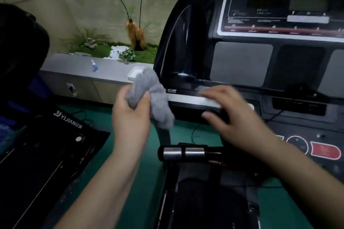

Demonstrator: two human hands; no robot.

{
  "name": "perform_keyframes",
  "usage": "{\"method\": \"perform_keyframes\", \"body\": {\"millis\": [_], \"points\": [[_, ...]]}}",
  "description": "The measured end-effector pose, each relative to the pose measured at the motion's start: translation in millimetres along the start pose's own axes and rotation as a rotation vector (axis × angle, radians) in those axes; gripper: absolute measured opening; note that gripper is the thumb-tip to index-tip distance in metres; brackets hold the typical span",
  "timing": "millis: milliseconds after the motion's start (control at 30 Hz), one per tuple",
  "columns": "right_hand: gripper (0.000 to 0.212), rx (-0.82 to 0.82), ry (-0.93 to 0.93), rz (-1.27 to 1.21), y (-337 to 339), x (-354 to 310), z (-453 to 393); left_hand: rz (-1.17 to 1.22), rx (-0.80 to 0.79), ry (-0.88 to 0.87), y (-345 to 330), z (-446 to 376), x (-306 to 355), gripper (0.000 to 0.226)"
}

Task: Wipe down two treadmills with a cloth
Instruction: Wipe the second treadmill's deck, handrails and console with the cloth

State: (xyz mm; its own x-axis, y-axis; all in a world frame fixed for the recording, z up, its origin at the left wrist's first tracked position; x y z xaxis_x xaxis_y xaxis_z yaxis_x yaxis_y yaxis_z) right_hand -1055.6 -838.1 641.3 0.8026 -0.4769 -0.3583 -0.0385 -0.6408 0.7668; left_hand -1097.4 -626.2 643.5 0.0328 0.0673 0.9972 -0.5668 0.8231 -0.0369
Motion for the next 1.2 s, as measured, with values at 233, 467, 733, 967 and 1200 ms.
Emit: {"method": "perform_keyframes", "body": {"millis": [233, 467, 733, 967, 1200], "points": [[0.051, -0.058, -0.226, 0.365, 57, 73, 25, -1.068, -0.243, -0.515, -79, -47, -19, 0.056], [0.04, 0.032, -0.103, 0.359, 55, 79, 30, -0.96, -0.268, -0.699, -119, -26, -19, 0.044], [0.045, 0.042, -0.121, 0.32, 54, 81, 33, -1.111, -0.325, -0.726, -122, -22, -22, 0.044], [0.05, 0.123, -0.116, 0.267, 55, 76, 35, -1.085, -0.227, -0.7, -144, -3, -17, 0.044], [0.055, 0.151, -0.108, 0.283, 55, 77, 37, -1.104, -0.368, -0.711, -159, -6, -10, 0.044]]}}
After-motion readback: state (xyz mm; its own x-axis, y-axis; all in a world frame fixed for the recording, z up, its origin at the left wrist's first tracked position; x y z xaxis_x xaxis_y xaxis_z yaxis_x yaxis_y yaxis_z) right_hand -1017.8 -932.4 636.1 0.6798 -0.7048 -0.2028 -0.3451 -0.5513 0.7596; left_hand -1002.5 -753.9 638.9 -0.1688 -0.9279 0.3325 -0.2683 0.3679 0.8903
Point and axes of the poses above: each hand's wrist, its own z-axis away from the middle knuckle, its own y-axis out of the back of the hand, x = y × z, the point moved 2 cm from there along -z, towards the middle knuckle, and after that the axes turned 15 degrees about y, right-handed, at the moved point
